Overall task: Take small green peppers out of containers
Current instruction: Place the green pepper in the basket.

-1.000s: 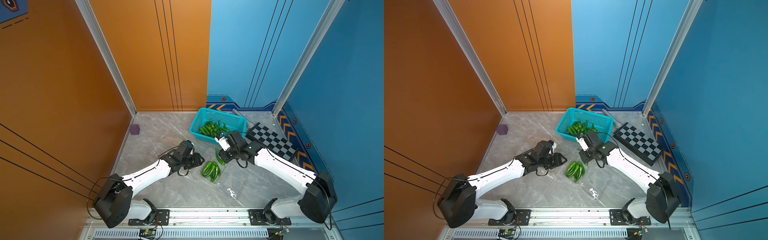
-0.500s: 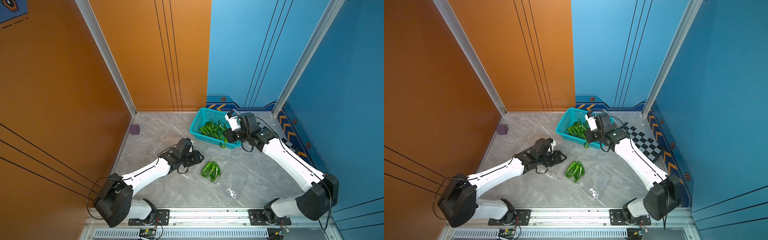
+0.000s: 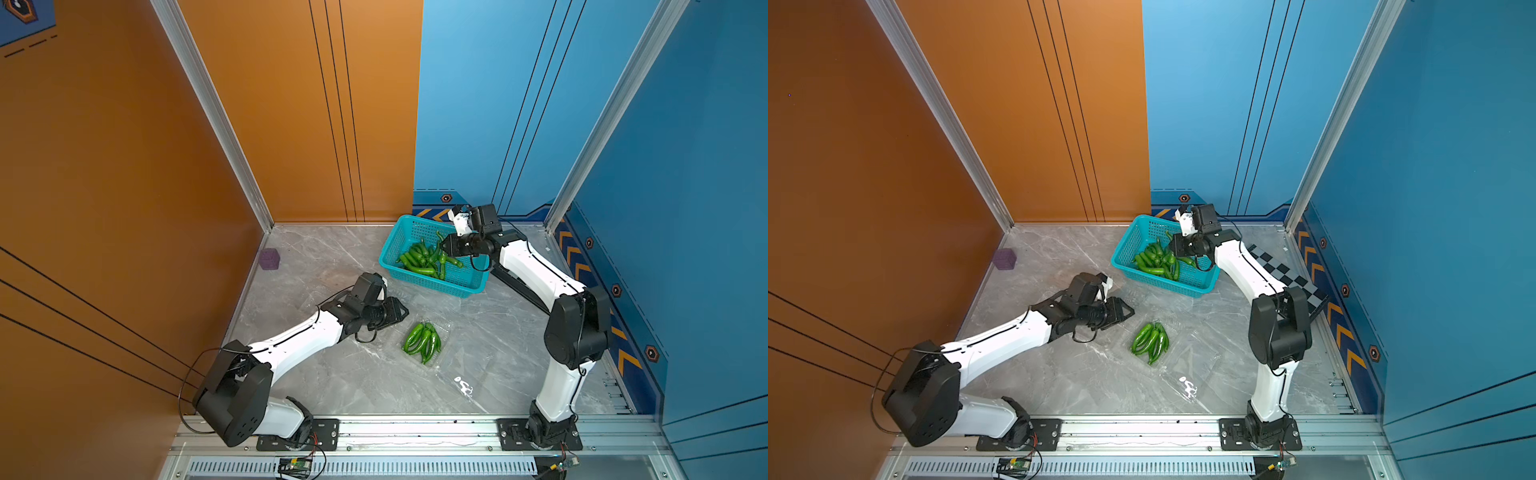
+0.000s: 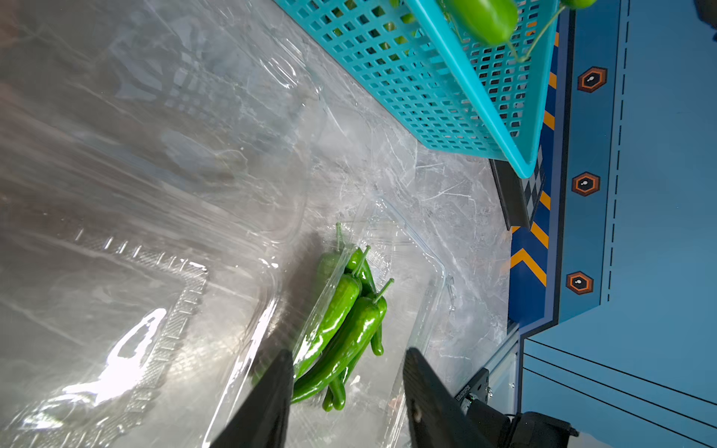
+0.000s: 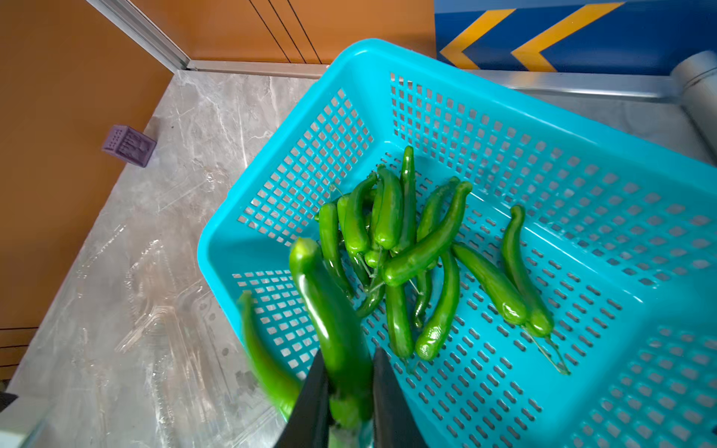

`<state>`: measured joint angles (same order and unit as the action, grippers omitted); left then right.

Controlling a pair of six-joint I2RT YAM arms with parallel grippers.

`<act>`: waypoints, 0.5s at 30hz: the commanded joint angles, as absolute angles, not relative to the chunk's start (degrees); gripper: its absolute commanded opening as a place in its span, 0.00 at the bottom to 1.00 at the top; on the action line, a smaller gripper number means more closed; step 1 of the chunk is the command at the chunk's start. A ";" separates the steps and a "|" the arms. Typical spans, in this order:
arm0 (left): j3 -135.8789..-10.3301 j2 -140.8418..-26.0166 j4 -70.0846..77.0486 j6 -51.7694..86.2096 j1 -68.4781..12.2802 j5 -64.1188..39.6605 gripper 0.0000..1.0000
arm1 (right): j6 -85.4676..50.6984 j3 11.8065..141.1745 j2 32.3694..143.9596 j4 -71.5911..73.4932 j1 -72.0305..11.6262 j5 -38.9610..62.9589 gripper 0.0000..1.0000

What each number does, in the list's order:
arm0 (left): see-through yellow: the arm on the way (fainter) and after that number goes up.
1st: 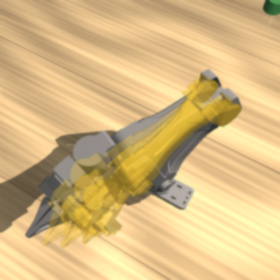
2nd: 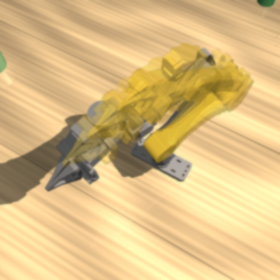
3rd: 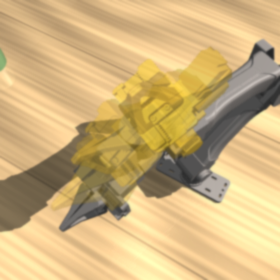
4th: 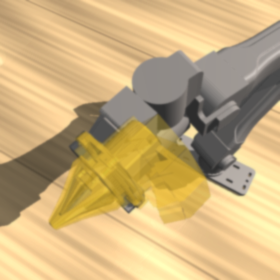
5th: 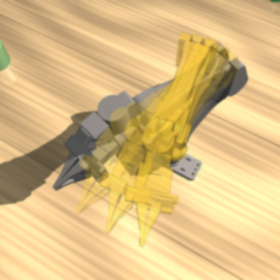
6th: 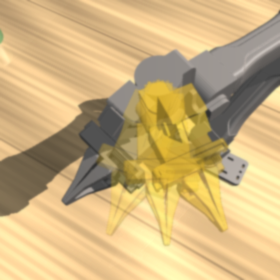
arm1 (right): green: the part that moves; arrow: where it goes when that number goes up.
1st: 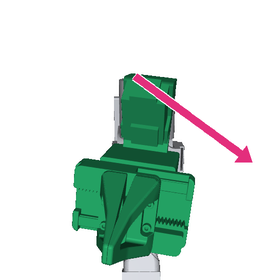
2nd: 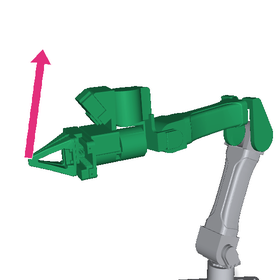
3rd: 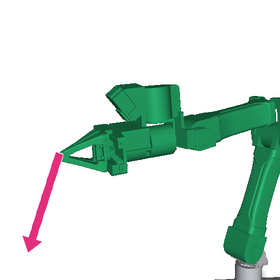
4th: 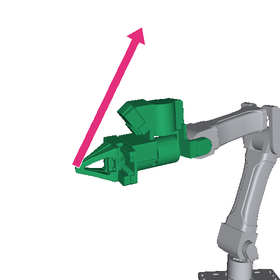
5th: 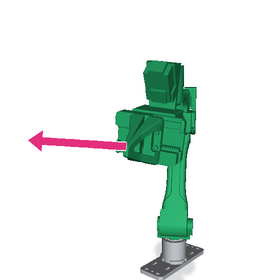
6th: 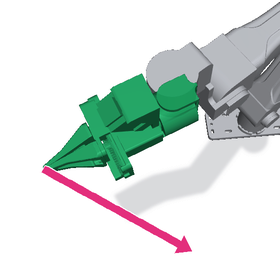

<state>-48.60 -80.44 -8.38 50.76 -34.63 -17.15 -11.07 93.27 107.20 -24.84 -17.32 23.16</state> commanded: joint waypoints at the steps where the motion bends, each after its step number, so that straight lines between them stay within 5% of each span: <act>1: -49.91 -81.25 -7.60 50.26 -33.67 -18.18 0.49 | -13.55 95.80 104.60 -22.46 -17.31 29.42 0.14; 15: -49.97 -81.22 -7.12 50.02 -33.47 -19.24 0.49 | -14.99 93.93 104.57 -20.23 -15.38 27.07 0.14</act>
